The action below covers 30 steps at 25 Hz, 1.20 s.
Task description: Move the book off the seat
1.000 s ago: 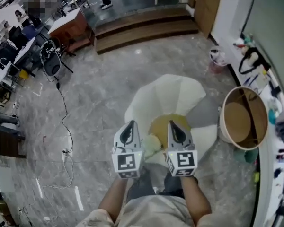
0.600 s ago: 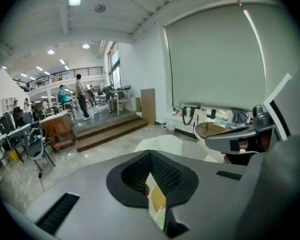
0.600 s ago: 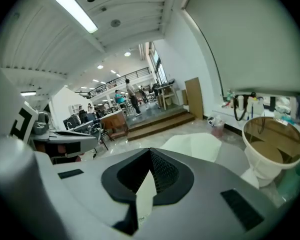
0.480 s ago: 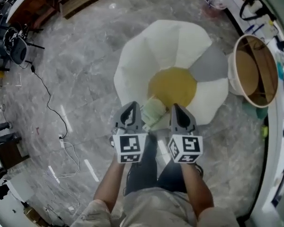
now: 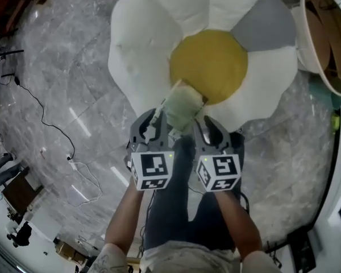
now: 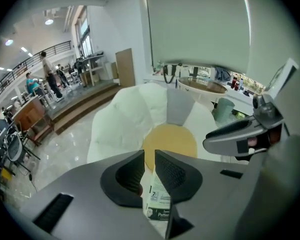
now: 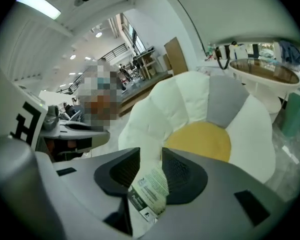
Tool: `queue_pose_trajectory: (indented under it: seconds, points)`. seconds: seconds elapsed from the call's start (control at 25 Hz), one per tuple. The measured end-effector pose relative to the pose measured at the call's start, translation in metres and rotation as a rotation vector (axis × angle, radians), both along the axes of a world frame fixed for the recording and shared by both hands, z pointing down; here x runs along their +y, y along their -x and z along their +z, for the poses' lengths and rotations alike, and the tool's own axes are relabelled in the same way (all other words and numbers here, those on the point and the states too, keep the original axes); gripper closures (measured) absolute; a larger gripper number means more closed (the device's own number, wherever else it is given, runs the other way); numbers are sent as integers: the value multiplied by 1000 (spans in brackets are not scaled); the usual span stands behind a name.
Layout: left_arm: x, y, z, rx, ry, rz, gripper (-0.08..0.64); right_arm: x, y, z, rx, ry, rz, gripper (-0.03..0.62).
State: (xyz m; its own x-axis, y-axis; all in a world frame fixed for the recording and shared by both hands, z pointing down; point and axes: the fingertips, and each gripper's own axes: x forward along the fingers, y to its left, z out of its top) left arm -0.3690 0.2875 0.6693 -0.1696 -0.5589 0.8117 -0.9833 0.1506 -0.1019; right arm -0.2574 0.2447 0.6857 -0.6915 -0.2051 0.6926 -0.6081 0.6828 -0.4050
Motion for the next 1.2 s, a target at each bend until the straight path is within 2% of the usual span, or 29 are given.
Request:
queue_pose_trajectory:
  seconds: [0.04,0.16,0.32,0.44,0.72,0.96,1.2]
  points:
    - [5,-2,18,13,11,3,491,12,-2,20,8,24,-11,448]
    - [8,-3,71,45,46,4,473,30,-9,78,34,101,10,405]
    - [19,-13,127,98,126,59,413,52,-22,141,58,253,129,362]
    - [27,-17,165,102,183,105,378,65,-28,188,62,382,234,342]
    - [49,-35,246,130,294,191,329,83,-48,276,52,543,405,310]
    - [51,-40,272,100,342,238,319,90,-41,298,-46,604,466,307]
    - [53,-38,279,98,376,231,318,89,-36,299,-36,561,401,307]
